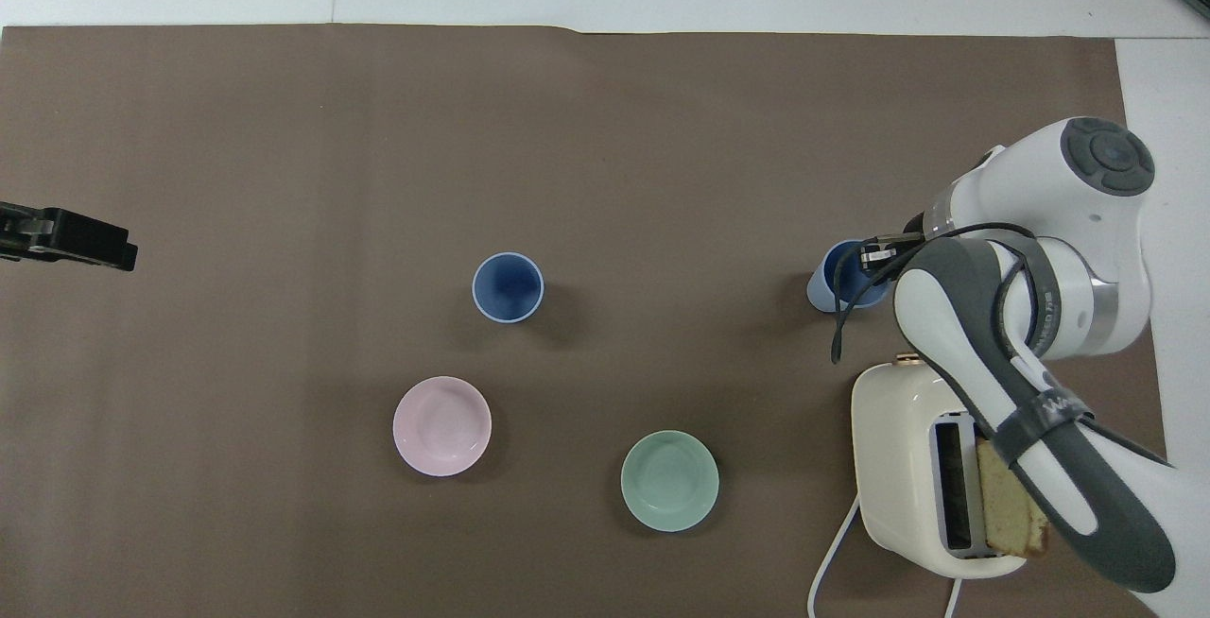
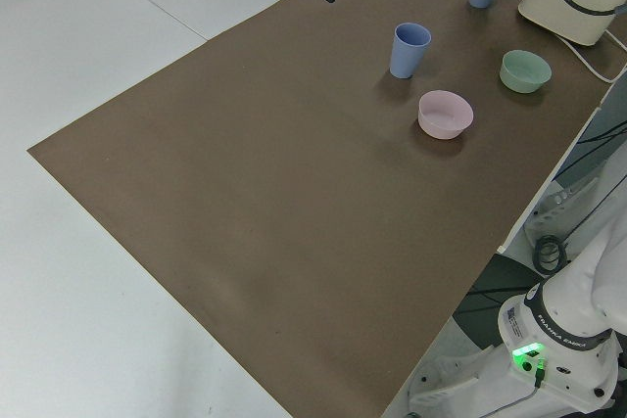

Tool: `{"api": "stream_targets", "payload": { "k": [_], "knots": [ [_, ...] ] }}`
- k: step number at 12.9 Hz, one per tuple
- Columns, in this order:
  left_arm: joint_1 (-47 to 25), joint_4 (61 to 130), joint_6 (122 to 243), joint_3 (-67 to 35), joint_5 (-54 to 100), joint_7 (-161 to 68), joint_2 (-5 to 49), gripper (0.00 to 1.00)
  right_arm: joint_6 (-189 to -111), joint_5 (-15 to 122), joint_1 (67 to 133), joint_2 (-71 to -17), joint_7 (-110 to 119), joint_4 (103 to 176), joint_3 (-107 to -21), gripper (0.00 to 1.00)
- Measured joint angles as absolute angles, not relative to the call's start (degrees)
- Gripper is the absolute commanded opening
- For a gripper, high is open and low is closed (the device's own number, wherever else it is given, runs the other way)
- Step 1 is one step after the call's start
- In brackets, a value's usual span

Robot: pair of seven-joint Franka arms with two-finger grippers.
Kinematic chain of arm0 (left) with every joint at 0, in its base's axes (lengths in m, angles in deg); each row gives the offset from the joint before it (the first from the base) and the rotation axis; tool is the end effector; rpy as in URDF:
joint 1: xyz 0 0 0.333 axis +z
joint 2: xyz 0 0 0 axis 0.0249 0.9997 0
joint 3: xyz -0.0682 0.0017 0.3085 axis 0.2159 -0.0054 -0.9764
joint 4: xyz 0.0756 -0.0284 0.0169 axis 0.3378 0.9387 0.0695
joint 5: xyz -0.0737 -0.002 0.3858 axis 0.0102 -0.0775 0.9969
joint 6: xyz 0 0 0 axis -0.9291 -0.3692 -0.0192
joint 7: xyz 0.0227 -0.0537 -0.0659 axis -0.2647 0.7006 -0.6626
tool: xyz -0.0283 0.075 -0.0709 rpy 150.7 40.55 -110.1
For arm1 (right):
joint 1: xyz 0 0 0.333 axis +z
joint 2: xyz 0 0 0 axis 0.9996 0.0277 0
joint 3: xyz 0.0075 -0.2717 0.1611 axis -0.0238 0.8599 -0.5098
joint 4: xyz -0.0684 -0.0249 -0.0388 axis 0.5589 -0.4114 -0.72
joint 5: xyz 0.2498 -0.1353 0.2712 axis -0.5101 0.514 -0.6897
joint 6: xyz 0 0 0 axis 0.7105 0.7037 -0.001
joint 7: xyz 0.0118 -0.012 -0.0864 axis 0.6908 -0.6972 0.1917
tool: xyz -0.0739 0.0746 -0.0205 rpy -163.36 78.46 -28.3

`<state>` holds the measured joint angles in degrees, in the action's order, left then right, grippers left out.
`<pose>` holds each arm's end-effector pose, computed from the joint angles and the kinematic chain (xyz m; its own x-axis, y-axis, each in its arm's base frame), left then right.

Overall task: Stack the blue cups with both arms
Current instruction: 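Grasp the second blue cup with the right gripper, then lift the blue cup and carry it over the center blue cup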

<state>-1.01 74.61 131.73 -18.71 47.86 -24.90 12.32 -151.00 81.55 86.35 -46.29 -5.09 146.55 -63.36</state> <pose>0.5491 -0.0253 0.6346 0.9880 -0.1542 -0.0117 -0.1540 -0.9880 0.0137 0.5948 0.0460 0.3672 0.9959 0.0291 -0.0854 0.0244 -0.9981 -0.0558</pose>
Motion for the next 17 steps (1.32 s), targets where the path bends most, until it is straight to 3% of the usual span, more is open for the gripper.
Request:
{"api": "stream_targets", "payload": {
  "k": [7,11,17],
  "knots": [
    [-1.0,74.6,131.7,-18.6,47.9,-24.8,12.1,1.00,-140.8,81.5,86.6,-47.0,-8.2,134.2,-68.5,0.00],
    [-1.0,74.6,131.7,-18.6,47.9,-24.8,12.1,1.00,-139.4,81.5,86.8,-47.1,-10.3,129.1,-71.8,0.00],
    [-1.0,74.6,131.7,-18.6,47.9,-24.7,12.1,1.00,-139.4,81.6,98.7,-45.2,-24.2,122.8,-72.5,0.00]
  ]
}}
